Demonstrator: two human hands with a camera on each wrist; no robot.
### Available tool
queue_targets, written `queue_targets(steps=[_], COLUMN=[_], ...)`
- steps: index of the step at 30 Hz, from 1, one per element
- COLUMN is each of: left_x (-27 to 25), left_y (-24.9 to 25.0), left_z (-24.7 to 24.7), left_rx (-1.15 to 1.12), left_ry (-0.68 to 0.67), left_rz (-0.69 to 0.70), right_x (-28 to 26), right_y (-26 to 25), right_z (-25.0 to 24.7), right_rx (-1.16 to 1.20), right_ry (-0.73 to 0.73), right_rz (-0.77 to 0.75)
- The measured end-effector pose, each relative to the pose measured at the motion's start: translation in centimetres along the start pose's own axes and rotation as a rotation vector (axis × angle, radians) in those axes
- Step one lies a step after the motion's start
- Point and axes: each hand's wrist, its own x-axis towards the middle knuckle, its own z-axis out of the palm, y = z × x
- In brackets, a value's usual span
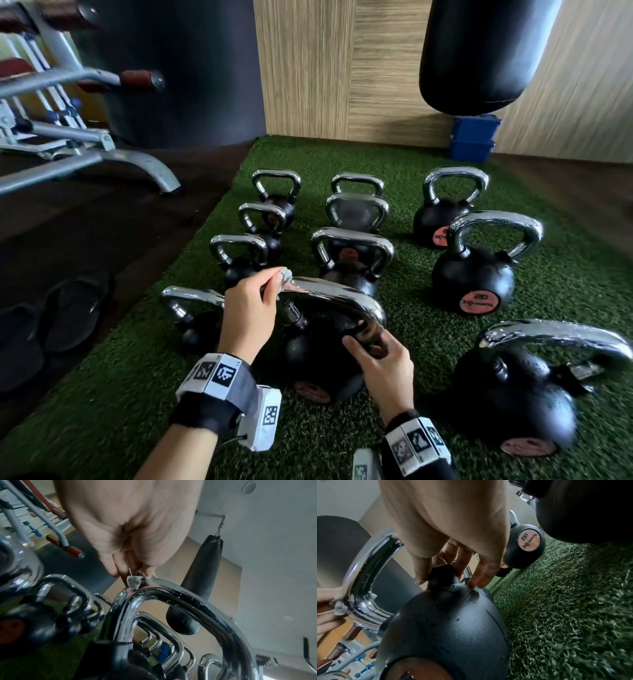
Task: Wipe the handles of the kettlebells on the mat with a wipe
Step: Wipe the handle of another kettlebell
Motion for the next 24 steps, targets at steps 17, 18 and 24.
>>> queue_targets(steps=[17, 18, 24], left_x=[-5.8, -5.6, -1.3], left_y=[-6.0, -5.8, -4.4], left_z=[3.7, 3.9, 5.6], left_rx=[-0.187, -0.154, -0.026], left_ry=[0.030, 0.054, -0.040], left_rz=[-0.239, -0.207, -0.217], right_x=[0.9, 0.8, -0.7], right_y=[-1.3, -1.4, -2.3], right_z=[-1.4, -1.8, -3.4], right_rx=[-0.154, -0.182, -0.390], right_ry=[-0.055, -0.065, -0.172], right_rz=[-0.010, -0.013, -0.124])
